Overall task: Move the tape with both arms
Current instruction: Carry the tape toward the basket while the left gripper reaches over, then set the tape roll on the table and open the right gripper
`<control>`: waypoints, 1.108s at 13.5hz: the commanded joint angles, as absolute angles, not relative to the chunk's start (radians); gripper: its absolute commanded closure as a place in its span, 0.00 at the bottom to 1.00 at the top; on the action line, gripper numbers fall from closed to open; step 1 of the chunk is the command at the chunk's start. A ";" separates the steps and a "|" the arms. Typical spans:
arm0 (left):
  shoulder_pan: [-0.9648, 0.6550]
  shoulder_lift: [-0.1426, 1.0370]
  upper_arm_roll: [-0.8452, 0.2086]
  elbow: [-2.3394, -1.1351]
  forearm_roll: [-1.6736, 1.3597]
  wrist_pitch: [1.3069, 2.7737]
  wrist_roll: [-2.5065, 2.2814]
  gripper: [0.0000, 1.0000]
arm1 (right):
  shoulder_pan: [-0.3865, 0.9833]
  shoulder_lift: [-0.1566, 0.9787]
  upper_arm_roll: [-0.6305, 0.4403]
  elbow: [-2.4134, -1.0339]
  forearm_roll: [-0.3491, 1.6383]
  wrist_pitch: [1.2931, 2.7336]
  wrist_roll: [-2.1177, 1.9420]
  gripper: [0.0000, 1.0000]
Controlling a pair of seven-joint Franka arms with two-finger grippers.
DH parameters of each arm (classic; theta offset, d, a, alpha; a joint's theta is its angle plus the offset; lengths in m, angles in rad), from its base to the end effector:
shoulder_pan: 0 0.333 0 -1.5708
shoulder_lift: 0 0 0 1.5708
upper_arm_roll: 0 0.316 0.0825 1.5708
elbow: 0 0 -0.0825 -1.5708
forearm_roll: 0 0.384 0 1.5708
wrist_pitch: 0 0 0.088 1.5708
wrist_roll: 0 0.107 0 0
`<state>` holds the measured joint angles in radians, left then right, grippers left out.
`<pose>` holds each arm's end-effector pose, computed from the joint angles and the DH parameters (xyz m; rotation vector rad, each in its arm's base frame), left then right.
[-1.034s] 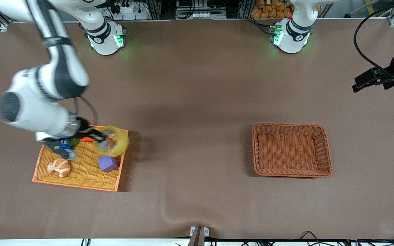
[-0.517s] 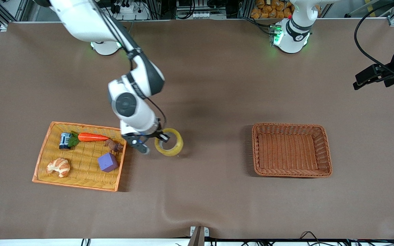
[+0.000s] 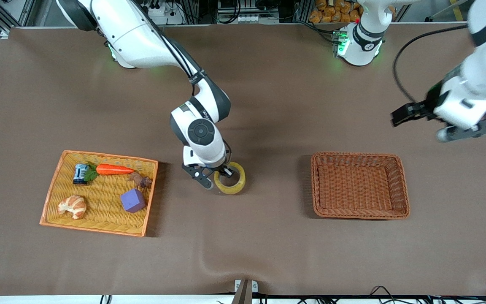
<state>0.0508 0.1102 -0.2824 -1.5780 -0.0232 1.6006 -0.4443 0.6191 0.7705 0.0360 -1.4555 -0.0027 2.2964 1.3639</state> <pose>0.5707 -0.1289 0.5632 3.0969 0.3337 -0.1502 0.5814 0.4404 0.2334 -2.8737 1.0786 -0.0285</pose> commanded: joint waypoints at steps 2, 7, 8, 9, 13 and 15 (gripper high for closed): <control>0.052 0.192 -0.337 -1.585 -0.044 1.687 -0.483 0.00 | 0.634 0.795 0.025 -1.416 -0.055 2.312 1.428 0.12; -0.081 0.308 -0.350 -1.583 -0.043 1.796 -0.615 0.00 | 0.579 0.733 0.003 -1.413 -0.069 2.209 1.343 0.00; -0.116 0.336 -0.350 -1.579 -0.038 1.827 -0.650 0.00 | 0.563 0.706 0.003 -1.414 -0.068 2.163 1.256 0.00; -0.144 0.366 -0.350 -1.575 -0.038 1.866 -0.670 0.00 | 0.540 0.677 0.003 -1.414 -0.066 2.102 1.177 0.00; -0.274 0.504 -0.350 -1.571 -0.034 2.093 -0.794 0.00 | 0.430 0.551 0.005 -1.449 -0.052 1.953 0.857 0.00; -0.319 0.584 -0.342 -1.553 -0.034 2.225 -0.825 0.00 | 0.362 0.477 0.008 -1.509 -0.049 1.950 0.677 0.00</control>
